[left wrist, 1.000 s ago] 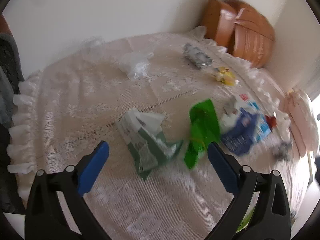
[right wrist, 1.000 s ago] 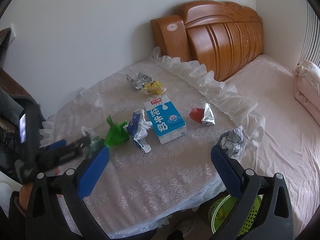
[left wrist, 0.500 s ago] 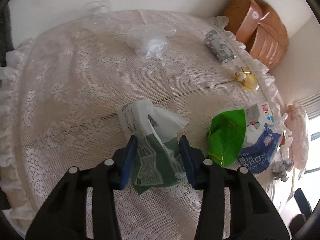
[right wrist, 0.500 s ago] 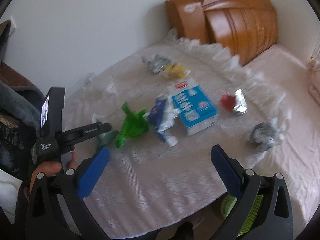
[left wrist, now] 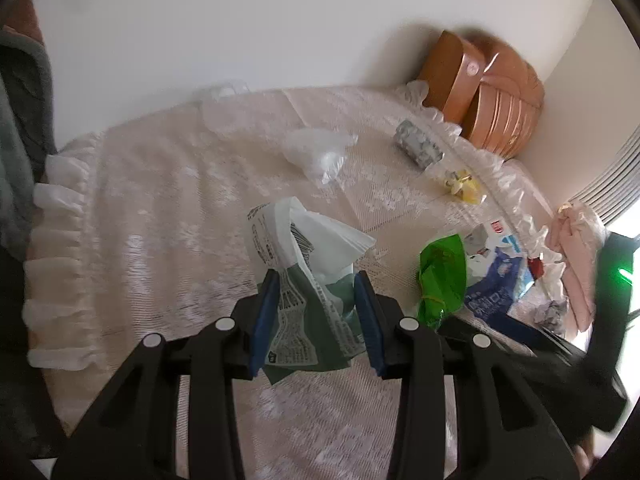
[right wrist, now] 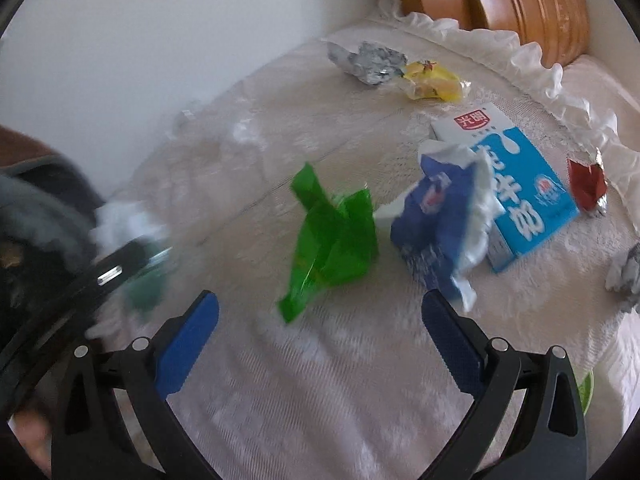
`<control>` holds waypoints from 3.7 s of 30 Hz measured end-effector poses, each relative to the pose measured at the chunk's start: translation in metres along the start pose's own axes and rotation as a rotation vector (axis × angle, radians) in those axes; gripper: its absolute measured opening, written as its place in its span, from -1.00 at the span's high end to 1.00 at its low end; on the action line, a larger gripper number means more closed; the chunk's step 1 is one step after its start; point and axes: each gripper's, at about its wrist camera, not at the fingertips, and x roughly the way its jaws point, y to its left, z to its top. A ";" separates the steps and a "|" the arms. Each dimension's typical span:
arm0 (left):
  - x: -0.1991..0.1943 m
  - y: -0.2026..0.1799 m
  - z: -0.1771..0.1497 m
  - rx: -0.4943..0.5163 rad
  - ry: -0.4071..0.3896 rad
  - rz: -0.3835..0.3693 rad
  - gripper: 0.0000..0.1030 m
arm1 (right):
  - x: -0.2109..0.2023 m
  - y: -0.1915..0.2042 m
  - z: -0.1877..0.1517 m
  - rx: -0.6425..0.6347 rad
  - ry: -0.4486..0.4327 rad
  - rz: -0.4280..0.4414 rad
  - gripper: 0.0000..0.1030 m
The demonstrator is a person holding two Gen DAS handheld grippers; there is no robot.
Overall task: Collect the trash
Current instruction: 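Grasp the green-and-white bag with the left tool while the right tool grasps the green wrapper, then drop the green wrapper and the green-and-white bag into the green wastebasket with both tools, then move both tools back over the bed toward the milk carton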
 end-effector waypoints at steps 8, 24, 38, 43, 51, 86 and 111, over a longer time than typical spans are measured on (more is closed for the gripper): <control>-0.026 0.010 -0.010 0.019 -0.035 -0.020 0.26 | 0.035 0.019 0.018 -0.047 0.009 -0.077 -0.91; -0.033 0.022 -0.019 0.005 -0.041 -0.009 0.26 | 0.031 0.039 0.021 -0.152 0.000 0.023 -0.03; -0.053 -0.045 -0.023 0.174 -0.042 -0.082 0.26 | -0.098 -0.002 -0.015 -0.154 -0.215 0.046 -0.03; -0.048 -0.103 -0.032 0.305 -0.012 -0.161 0.26 | -0.145 -0.071 -0.049 -0.053 -0.285 -0.107 -0.03; -0.036 -0.214 -0.069 0.511 0.070 -0.348 0.26 | -0.176 -0.205 -0.134 0.216 -0.248 -0.333 -0.04; -0.013 -0.450 -0.218 0.971 0.280 -0.524 -0.34 | -0.204 -0.409 -0.277 0.663 -0.221 -0.593 -0.95; -0.041 -0.355 -0.128 0.693 0.062 -0.365 -0.85 | -0.219 -0.343 -0.192 0.512 -0.339 -0.407 -0.95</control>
